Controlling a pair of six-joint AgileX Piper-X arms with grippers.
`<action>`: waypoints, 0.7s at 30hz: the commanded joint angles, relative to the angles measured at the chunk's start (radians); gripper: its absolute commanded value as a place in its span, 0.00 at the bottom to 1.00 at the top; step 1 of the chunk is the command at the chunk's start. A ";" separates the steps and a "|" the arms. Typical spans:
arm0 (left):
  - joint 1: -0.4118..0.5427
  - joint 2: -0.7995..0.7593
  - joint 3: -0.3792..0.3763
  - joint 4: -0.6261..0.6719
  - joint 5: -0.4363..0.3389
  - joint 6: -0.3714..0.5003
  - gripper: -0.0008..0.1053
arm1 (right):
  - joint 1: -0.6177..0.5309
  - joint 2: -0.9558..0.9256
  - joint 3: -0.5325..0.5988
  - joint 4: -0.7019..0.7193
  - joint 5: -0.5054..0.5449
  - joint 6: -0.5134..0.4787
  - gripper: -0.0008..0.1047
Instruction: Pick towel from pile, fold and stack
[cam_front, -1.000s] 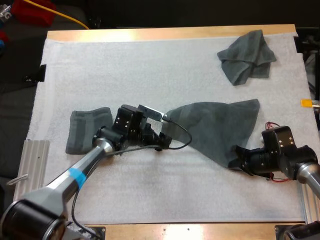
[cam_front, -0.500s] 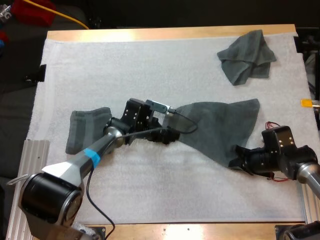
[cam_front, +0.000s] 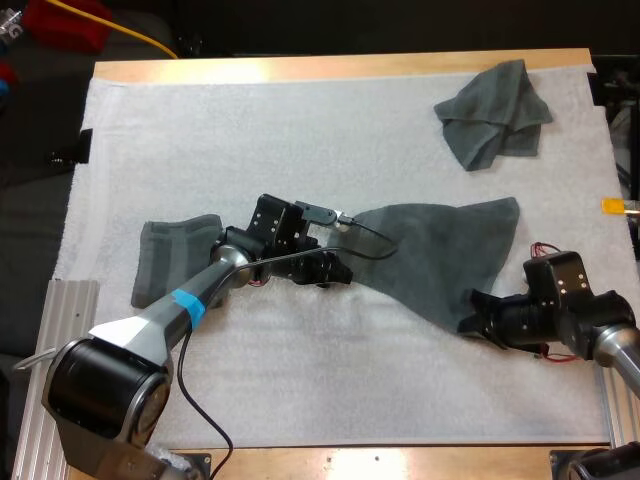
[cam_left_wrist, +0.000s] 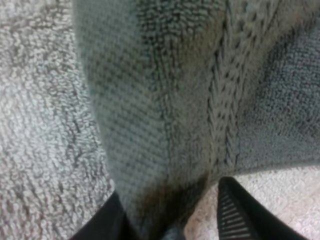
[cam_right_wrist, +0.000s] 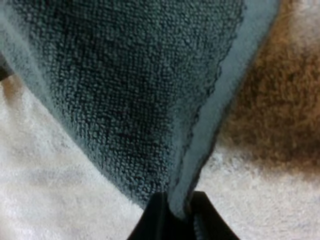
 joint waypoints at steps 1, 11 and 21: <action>-0.006 -0.001 -0.005 0.004 0.009 -0.001 0.27 | 0.000 -0.007 0.000 -0.015 0.005 -0.010 0.01; -0.006 -0.065 -0.008 0.065 -0.031 0.047 0.01 | 0.000 -0.007 -0.009 -0.073 0.015 -0.003 0.01; -0.005 -0.310 -0.008 0.188 -0.073 0.140 0.01 | 0.000 -0.049 -0.134 -0.073 0.020 -0.003 0.01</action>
